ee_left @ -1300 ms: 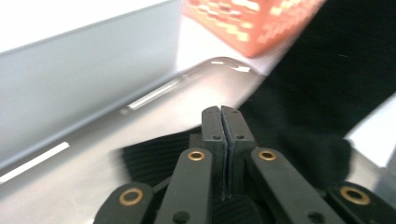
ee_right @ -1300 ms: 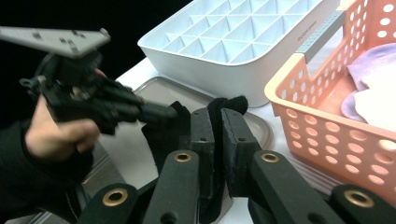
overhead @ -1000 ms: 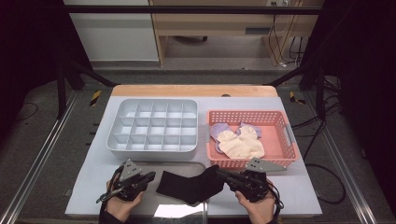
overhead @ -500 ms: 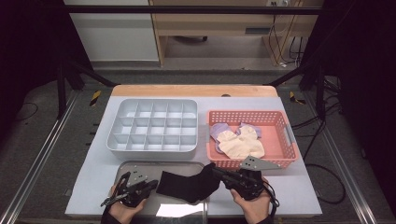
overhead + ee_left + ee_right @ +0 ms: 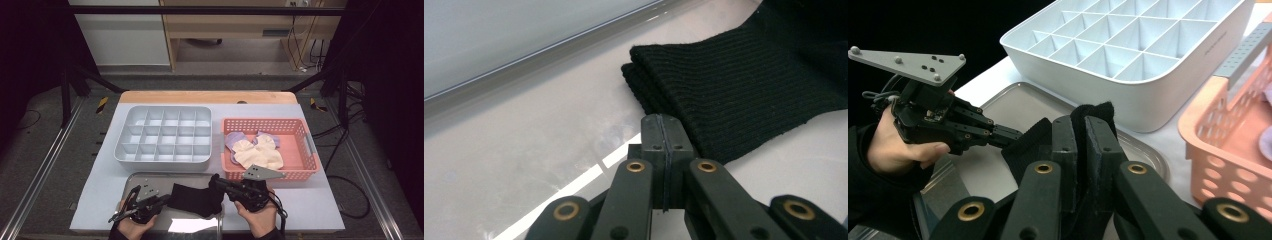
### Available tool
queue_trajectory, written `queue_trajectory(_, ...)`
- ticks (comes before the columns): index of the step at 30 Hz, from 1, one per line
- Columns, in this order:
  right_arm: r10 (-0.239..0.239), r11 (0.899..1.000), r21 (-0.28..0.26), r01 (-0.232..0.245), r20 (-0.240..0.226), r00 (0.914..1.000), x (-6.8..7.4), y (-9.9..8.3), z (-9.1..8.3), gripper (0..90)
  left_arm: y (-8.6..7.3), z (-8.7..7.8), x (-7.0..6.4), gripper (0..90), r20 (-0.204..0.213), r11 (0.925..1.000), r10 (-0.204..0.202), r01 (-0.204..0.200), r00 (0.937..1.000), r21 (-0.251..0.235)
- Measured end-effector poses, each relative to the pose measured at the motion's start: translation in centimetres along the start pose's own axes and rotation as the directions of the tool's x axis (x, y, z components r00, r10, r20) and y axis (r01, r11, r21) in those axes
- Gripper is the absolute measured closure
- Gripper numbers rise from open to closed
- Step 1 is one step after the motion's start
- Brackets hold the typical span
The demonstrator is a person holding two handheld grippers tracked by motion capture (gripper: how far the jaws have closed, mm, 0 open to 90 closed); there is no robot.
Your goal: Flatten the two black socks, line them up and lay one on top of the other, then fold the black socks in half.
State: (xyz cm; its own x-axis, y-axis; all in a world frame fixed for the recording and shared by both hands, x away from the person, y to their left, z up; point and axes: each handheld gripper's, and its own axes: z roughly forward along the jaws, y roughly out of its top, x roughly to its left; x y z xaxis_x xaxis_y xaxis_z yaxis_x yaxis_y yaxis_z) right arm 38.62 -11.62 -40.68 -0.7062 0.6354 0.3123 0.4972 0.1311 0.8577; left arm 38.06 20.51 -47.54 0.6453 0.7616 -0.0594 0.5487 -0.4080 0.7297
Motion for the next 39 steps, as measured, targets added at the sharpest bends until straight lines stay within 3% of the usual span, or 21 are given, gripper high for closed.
queue_trajectory(7,-0.008,1.0,0.018,0.008,-0.002,1.0,0.6,0.0,0.6,84.3,-0.1,-0.3,0.4,89.4,-0.007,0.9995,-0.028,0.028,0.9996,-0.01)
queue_trajectory(18,-0.057,0.996,0.071,0.059,-0.029,0.9979,2.7,0.7,4.1,84.3,-0.2,-0.1,-0.4,89.4,0.015,1.0,-0.005,0.005,0.9999,0.001)
queue_trajectory(26,-0.101,0.984,0.144,0.105,-0.035,0.9943,4.3,0.4,7.8,84.2,-0.2,-0.1,-0.8,89.4,0.011,1.0,0.006,-0.006,0.9999,0.003)
queue_trajectory(30,-0.124,0.973,0.194,0.124,-0.013,0.9922,4.8,0.1,9.6,84.1,-0.2,-0.1,-0.8,89.4,0.015,1.0,0.004,-0.004,0.9999,0.003)
queue_trajectory(39,-0.143,0.951,0.279,0.131,0.022,0.9895,4.9,-1.1,12.5,83.6,-0.2,-0.4,-0.5,89.3,0.01,1.0,-0.007,0.007,0.9999,0.0)
